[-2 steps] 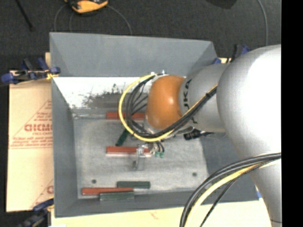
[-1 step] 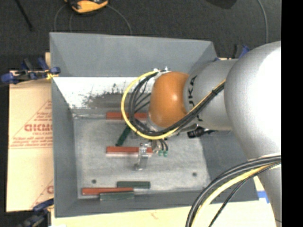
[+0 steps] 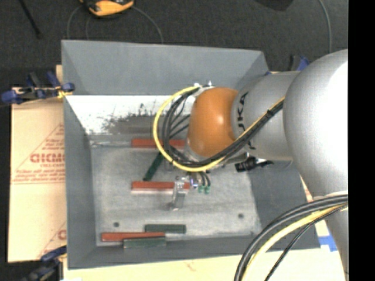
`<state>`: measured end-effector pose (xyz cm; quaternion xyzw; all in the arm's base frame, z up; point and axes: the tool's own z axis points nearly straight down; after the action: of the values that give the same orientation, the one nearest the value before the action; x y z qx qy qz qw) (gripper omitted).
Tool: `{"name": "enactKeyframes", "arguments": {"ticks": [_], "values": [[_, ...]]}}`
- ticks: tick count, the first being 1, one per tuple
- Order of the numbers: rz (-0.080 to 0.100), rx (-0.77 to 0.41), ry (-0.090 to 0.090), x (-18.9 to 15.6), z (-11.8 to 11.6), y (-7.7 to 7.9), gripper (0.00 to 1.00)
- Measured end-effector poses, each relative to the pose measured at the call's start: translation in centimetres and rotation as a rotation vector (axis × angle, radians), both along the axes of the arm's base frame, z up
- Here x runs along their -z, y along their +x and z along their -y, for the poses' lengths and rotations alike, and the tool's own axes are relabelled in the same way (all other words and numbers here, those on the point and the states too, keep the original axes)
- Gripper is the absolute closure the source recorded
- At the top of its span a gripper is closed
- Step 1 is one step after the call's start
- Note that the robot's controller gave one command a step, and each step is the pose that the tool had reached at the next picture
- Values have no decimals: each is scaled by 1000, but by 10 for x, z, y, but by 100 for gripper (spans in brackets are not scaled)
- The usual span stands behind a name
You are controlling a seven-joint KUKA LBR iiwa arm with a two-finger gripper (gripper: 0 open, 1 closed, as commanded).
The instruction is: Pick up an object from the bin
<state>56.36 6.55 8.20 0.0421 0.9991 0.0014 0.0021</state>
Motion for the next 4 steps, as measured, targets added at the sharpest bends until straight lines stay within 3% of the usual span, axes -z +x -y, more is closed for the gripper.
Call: {"name": "enactKeyframes", "arguments": {"ticks": [1,3,4], "values": [[2,-26,-4,11,-1,6,100],[-3,-25,-4,7,-1,5,100],[-12,-25,-4,-14,-1,3,100]]}}
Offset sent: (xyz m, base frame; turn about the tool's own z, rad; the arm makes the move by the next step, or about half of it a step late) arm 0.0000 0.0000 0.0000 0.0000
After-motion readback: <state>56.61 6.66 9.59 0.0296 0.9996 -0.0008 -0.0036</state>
